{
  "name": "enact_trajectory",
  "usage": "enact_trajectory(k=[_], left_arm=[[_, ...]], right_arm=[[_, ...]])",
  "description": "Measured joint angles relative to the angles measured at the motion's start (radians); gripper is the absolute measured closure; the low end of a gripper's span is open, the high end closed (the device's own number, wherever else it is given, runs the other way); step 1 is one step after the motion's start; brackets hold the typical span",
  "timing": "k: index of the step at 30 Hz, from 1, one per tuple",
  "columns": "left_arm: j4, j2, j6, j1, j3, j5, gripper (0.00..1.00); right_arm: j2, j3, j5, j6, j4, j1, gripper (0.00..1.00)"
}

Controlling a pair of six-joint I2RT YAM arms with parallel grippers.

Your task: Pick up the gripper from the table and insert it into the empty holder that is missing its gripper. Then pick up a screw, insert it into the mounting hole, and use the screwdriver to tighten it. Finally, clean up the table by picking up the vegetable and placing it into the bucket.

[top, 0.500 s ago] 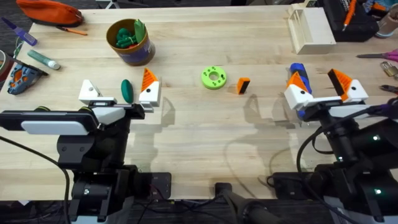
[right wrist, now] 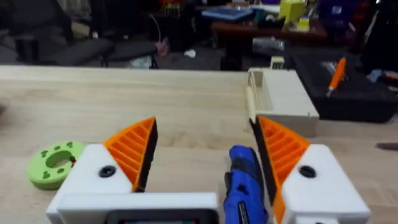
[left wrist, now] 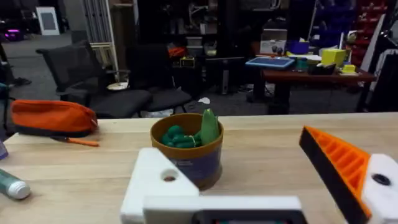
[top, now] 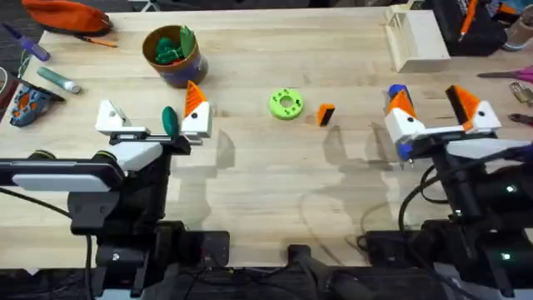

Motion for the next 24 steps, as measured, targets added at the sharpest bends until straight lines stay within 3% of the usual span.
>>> enact_trajectory(k=[6,13,19,24], left_arm=[[-0.047,0.013,0.007,0.0,0.078,-0.002,0.015],[-0.266,0.201,0.012,0.0,0.404,-0.032,0.015],[-0.554,0.51,0.014,0.0,0.741,-0.045,0.015],[-0.774,0.75,0.013,0.0,0.96,-0.049,0.015]], right_arm=[[0.001,0.062,0.0,0.0,-0.011,0.0,0.124],[0.083,0.302,0.034,0.0,-0.139,0.0,0.124],[0.336,0.559,0.05,0.0,-0.39,0.0,0.124],[0.576,0.765,0.053,0.0,-0.595,0.0,0.124]])
